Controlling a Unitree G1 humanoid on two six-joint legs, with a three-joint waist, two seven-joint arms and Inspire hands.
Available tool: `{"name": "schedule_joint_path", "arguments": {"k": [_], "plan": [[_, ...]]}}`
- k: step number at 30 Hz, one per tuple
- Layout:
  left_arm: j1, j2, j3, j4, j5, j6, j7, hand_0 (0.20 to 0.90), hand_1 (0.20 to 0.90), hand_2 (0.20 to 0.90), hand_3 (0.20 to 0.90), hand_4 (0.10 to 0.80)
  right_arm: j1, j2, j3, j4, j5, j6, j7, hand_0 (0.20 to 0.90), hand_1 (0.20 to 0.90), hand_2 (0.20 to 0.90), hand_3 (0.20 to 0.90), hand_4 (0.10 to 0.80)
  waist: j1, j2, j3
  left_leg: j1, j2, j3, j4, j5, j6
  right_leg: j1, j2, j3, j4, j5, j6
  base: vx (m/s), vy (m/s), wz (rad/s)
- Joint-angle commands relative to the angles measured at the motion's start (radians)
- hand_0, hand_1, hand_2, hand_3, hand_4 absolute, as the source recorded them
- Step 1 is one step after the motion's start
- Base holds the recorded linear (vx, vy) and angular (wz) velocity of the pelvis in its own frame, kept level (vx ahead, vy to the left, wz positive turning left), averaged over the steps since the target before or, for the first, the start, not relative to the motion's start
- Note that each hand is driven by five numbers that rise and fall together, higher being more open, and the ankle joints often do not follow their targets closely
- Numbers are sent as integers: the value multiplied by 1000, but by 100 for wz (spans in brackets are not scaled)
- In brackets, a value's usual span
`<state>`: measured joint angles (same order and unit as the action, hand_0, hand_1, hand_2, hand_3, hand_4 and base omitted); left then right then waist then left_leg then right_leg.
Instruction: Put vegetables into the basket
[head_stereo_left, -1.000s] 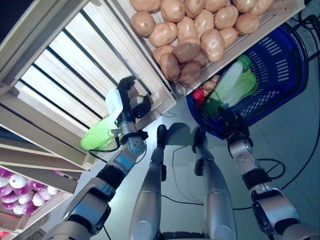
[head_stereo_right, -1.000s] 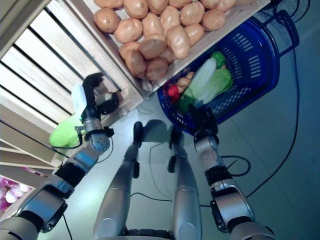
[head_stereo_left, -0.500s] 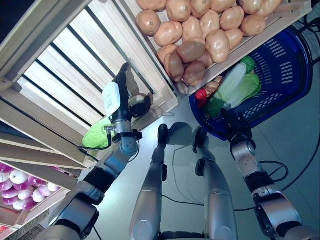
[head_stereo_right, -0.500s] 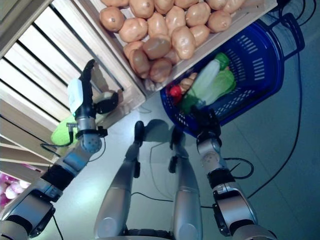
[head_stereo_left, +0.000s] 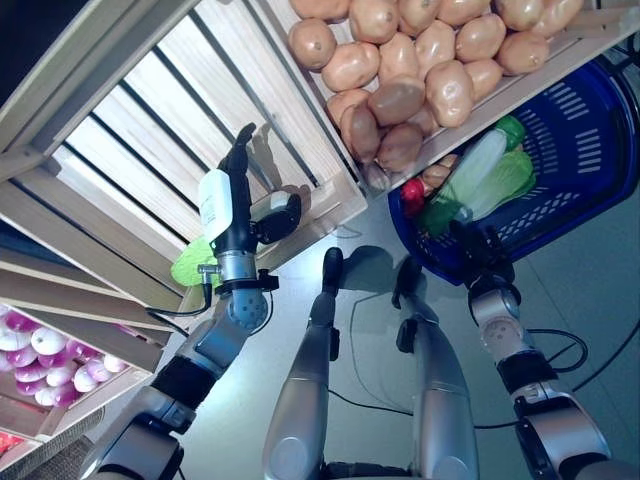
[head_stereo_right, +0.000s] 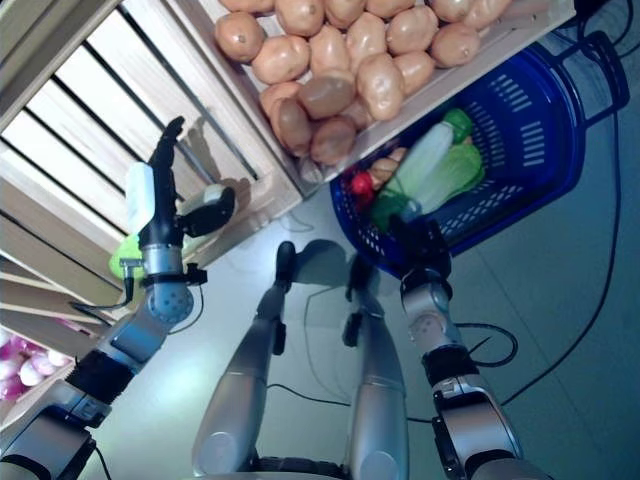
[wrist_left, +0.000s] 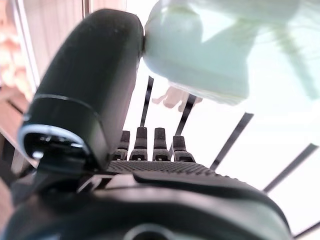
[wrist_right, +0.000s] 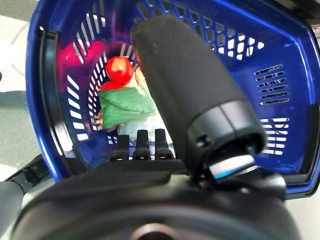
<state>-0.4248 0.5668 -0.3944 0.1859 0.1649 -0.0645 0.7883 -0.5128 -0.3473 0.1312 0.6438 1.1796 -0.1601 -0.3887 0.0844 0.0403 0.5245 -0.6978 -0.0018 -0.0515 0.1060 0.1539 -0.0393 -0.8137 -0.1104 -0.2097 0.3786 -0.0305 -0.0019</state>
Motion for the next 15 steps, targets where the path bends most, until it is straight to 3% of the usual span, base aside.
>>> {"name": "schedule_joint_path", "arguments": {"k": [1,5,9,15], "plan": [[93,60,90,-79,47,-56,36,900,900,900,900,800,89,-65,-36,-98,-47,-54,22,900,900,900,900,800,2,42,-4,-57,-63,14,73,-5,4,89,-4,-16,-134,123,60,0,0,0],[119,62,114,-104,17,-146,40,900,900,900,900,800,105,-67,-43,-104,-50,-54,23,900,900,900,900,800,4,45,-4,-57,-62,15,71,-3,5,91,-5,-17,-136,124,59,0,0,0],[147,48,164,-144,3,-288,8,900,900,900,900,800,117,-60,-52,-91,-53,-65,42,900,900,900,900,800,11,50,-4,-55,-65,12,69,-4,5,90,-6,-17,-135,121,56,0,0,0],[162,40,173,-156,-14,-310,-40,900,900,900,900,800,108,-57,-54,-81,-68,-61,42,900,900,900,900,800,17,53,-4,-53,-67,11,74,-5,6,94,-7,-20,-133,120,54,0,0,0]]}}
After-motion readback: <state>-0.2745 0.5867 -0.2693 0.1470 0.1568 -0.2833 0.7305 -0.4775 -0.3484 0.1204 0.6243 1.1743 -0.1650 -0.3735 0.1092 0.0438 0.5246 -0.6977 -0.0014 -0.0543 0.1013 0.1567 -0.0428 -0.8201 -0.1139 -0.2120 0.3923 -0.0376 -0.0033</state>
